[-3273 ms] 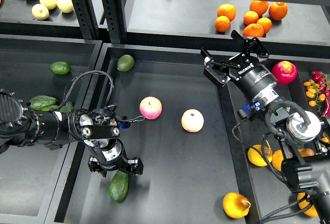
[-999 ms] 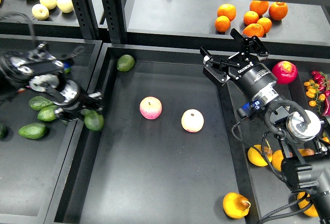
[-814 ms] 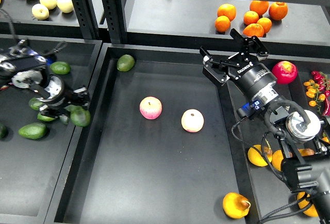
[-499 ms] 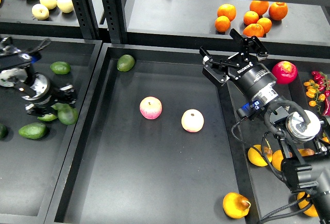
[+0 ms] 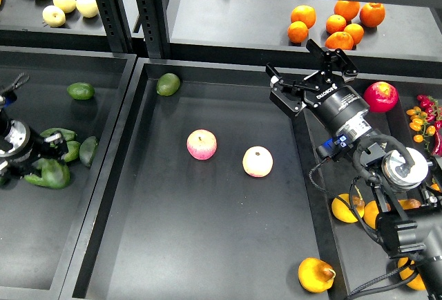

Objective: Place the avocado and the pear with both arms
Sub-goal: 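Lift the avocado with the left gripper and carry it to the avocado bin, then lower the avocado among the other avocados and open the left gripper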

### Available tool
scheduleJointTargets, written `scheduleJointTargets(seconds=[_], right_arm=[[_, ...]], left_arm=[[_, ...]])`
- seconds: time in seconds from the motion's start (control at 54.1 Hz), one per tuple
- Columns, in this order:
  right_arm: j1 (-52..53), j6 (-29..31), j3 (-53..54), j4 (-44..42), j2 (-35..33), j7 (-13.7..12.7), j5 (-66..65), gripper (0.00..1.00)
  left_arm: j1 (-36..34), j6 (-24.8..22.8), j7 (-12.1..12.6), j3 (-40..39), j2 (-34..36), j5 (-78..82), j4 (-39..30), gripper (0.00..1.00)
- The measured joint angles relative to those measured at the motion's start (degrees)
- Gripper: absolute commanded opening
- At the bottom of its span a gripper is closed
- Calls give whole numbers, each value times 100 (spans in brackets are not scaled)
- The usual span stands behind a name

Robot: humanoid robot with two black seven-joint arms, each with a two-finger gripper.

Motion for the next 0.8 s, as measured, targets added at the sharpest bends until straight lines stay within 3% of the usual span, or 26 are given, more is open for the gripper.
scheduleJointTargets(seconds=[0.795], right_arm=[[0, 0, 18, 37, 0, 0, 0, 100]], left_arm=[[1133, 0, 0, -938, -119, 623, 279, 42]])
